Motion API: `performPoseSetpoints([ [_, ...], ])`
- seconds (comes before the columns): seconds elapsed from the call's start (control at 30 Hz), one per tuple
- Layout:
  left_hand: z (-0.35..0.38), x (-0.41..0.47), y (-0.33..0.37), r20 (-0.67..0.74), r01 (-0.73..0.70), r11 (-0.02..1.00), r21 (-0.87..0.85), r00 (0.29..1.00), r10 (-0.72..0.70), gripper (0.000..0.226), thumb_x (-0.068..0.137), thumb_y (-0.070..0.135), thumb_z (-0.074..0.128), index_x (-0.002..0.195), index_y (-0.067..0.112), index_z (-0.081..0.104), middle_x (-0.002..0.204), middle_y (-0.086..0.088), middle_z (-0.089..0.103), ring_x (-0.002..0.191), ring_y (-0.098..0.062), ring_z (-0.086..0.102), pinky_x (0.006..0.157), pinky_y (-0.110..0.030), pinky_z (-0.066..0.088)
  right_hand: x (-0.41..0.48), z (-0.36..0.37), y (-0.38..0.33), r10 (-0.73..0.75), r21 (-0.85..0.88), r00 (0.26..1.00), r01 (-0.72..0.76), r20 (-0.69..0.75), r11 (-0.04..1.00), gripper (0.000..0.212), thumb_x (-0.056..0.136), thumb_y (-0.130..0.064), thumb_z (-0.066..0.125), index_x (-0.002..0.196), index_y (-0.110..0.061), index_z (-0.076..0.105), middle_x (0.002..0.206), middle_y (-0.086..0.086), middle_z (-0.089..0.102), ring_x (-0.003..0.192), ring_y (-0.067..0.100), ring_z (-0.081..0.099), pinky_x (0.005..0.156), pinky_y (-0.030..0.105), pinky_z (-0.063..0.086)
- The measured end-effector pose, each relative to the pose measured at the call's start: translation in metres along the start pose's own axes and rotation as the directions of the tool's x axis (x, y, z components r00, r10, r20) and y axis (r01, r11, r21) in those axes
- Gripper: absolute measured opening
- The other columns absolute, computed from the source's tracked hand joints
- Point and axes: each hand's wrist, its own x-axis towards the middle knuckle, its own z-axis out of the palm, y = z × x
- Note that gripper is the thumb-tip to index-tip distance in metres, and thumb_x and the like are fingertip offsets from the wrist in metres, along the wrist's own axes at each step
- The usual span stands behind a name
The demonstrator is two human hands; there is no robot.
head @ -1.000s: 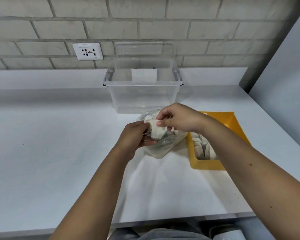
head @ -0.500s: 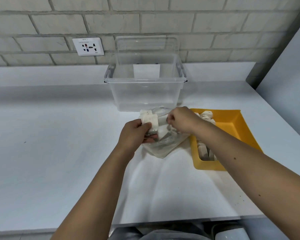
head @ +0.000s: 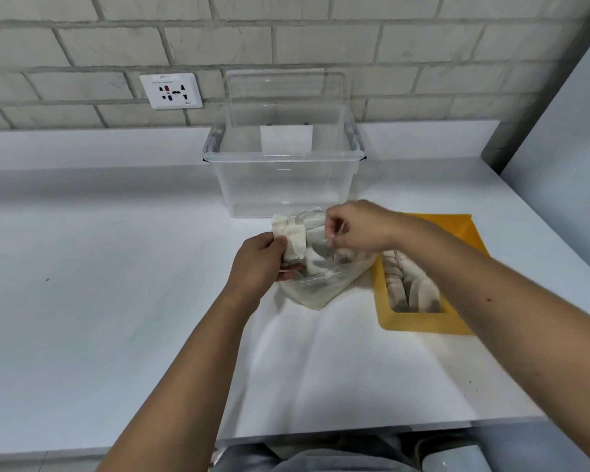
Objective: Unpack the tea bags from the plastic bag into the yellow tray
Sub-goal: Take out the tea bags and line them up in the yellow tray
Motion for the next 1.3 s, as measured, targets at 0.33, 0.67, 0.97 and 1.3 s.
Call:
performPoseSetpoints([
  [0.33,0.011,-0.005,0.009,0.224,0.103,0.992,-0.076,0.971,-0.084,0.023,0.1,0.019,0.054,0.11,0.005,0.069,0.101,-0.012,0.075,0.088,-0.029,0.075,0.08,-0.038,0.061,-0.015,-0.046,-0.03,-0.165,0.252,0.976,0.126,0.142,0.959,0.026,0.077,-0.017,0.082,0.1,-0.021,0.071,0.081,0.003,0.066,0.069,0.014,0.062,0.07,0.035,0.054],
  [0.67,0.015,-0.01,0.009,0.259,0.041,0.999,-0.019,0.965,-0.035,0.02,0.093,0.02,0.066,0.11,0.009,0.07,0.103,-0.009,0.076,0.09,-0.025,0.075,0.087,-0.043,0.059,-0.005,-0.017,-0.019,-0.059,0.444,0.997,0.072,-0.043,0.893,0.032,0.078,-0.018,0.081,0.106,-0.016,0.065,0.081,0.008,0.069,0.063,0.021,0.065,0.063,0.033,0.057],
  [0.97,0.017,0.004,-0.01,0.036,-0.011,0.984,0.178,0.999,0.005,0.025,0.093,0.019,0.058,0.098,-0.002,0.069,0.097,-0.021,0.072,0.085,-0.03,0.073,0.068,-0.037,0.06,0.011,0.045,0.001,0.119,-0.408,0.992,-0.092,0.041,0.909,0.023,0.089,-0.016,0.059,0.109,-0.007,0.066,0.121,0.012,0.061,0.106,0.03,0.062,0.072,0.029,0.044],
  [1.3,0.014,0.004,-0.011,0.015,-0.026,0.98,0.196,1.0,0.023,0.024,0.094,0.018,0.058,0.097,-0.004,0.067,0.097,-0.02,0.071,0.081,-0.027,0.073,0.068,-0.035,0.061,0.023,0.039,0.003,0.145,-0.369,0.989,-0.121,0.038,0.922,0.022,0.085,-0.016,0.066,0.106,-0.017,0.071,0.116,0.005,0.065,0.104,0.025,0.061,0.072,0.027,0.045],
])
